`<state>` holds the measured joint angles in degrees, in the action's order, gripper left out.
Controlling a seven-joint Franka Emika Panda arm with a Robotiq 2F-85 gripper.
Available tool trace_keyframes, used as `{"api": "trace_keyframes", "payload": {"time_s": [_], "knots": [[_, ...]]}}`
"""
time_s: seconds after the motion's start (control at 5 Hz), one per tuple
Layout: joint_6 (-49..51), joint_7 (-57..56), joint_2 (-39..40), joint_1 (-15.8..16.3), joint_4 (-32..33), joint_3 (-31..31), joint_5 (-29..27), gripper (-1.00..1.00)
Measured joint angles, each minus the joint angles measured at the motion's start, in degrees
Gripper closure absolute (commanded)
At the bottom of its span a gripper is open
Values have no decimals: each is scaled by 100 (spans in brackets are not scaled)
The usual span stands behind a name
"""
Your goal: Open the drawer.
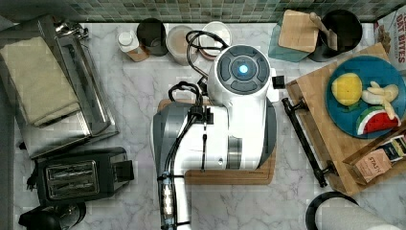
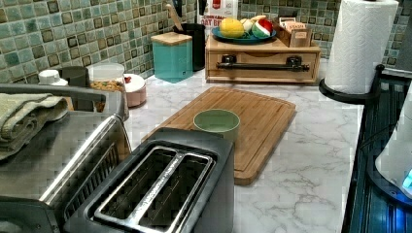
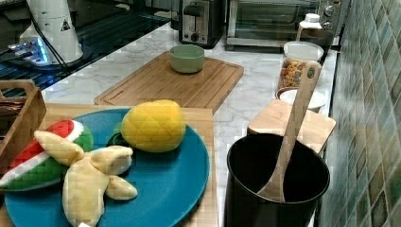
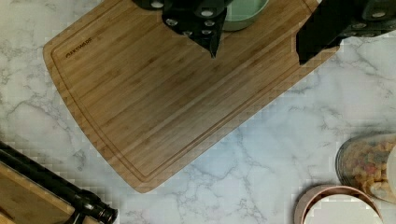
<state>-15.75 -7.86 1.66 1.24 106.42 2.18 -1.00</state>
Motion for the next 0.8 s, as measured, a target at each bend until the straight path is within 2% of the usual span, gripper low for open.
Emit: {"api": "trace_keyframes", "payload": {"time_s": [0.6, 0.8], "knots": [[-283, -269, -6, 9, 302, 6, 146, -100], [-509, -1368, -81, 8, 694, 34, 160, -100]]}}
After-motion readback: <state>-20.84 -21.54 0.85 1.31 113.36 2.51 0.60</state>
